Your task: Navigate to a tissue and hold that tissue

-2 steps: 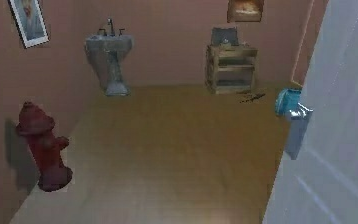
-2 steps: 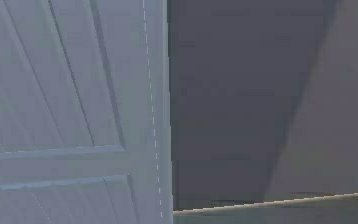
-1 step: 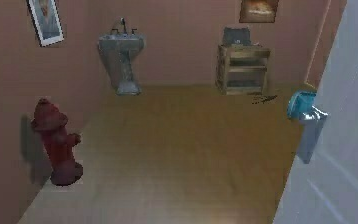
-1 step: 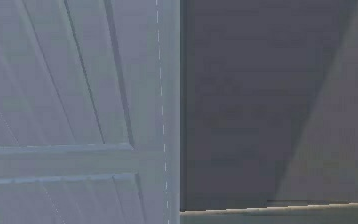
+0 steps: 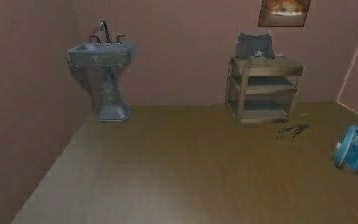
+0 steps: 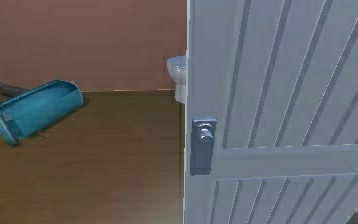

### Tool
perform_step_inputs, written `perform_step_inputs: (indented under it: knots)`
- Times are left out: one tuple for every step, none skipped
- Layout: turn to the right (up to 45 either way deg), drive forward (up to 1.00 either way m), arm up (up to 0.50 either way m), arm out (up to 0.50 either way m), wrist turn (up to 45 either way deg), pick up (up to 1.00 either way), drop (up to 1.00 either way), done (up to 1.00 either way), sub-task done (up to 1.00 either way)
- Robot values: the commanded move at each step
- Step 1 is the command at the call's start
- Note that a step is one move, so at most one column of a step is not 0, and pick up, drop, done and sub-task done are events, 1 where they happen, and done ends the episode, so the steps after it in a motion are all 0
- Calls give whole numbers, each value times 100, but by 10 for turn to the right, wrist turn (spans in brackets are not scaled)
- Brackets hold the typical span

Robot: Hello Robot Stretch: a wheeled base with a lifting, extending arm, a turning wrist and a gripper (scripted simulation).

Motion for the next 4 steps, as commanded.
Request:
perform_step_inputs:
  knots:
    - [-30,0,0,0,0,0,0,0,0]
    - [0,10,0,0,0,0,0,0,0]
    - [120,0,0,0,0,0,0,0,0]
    - [0,100,0,0,0,0,0,0,0]
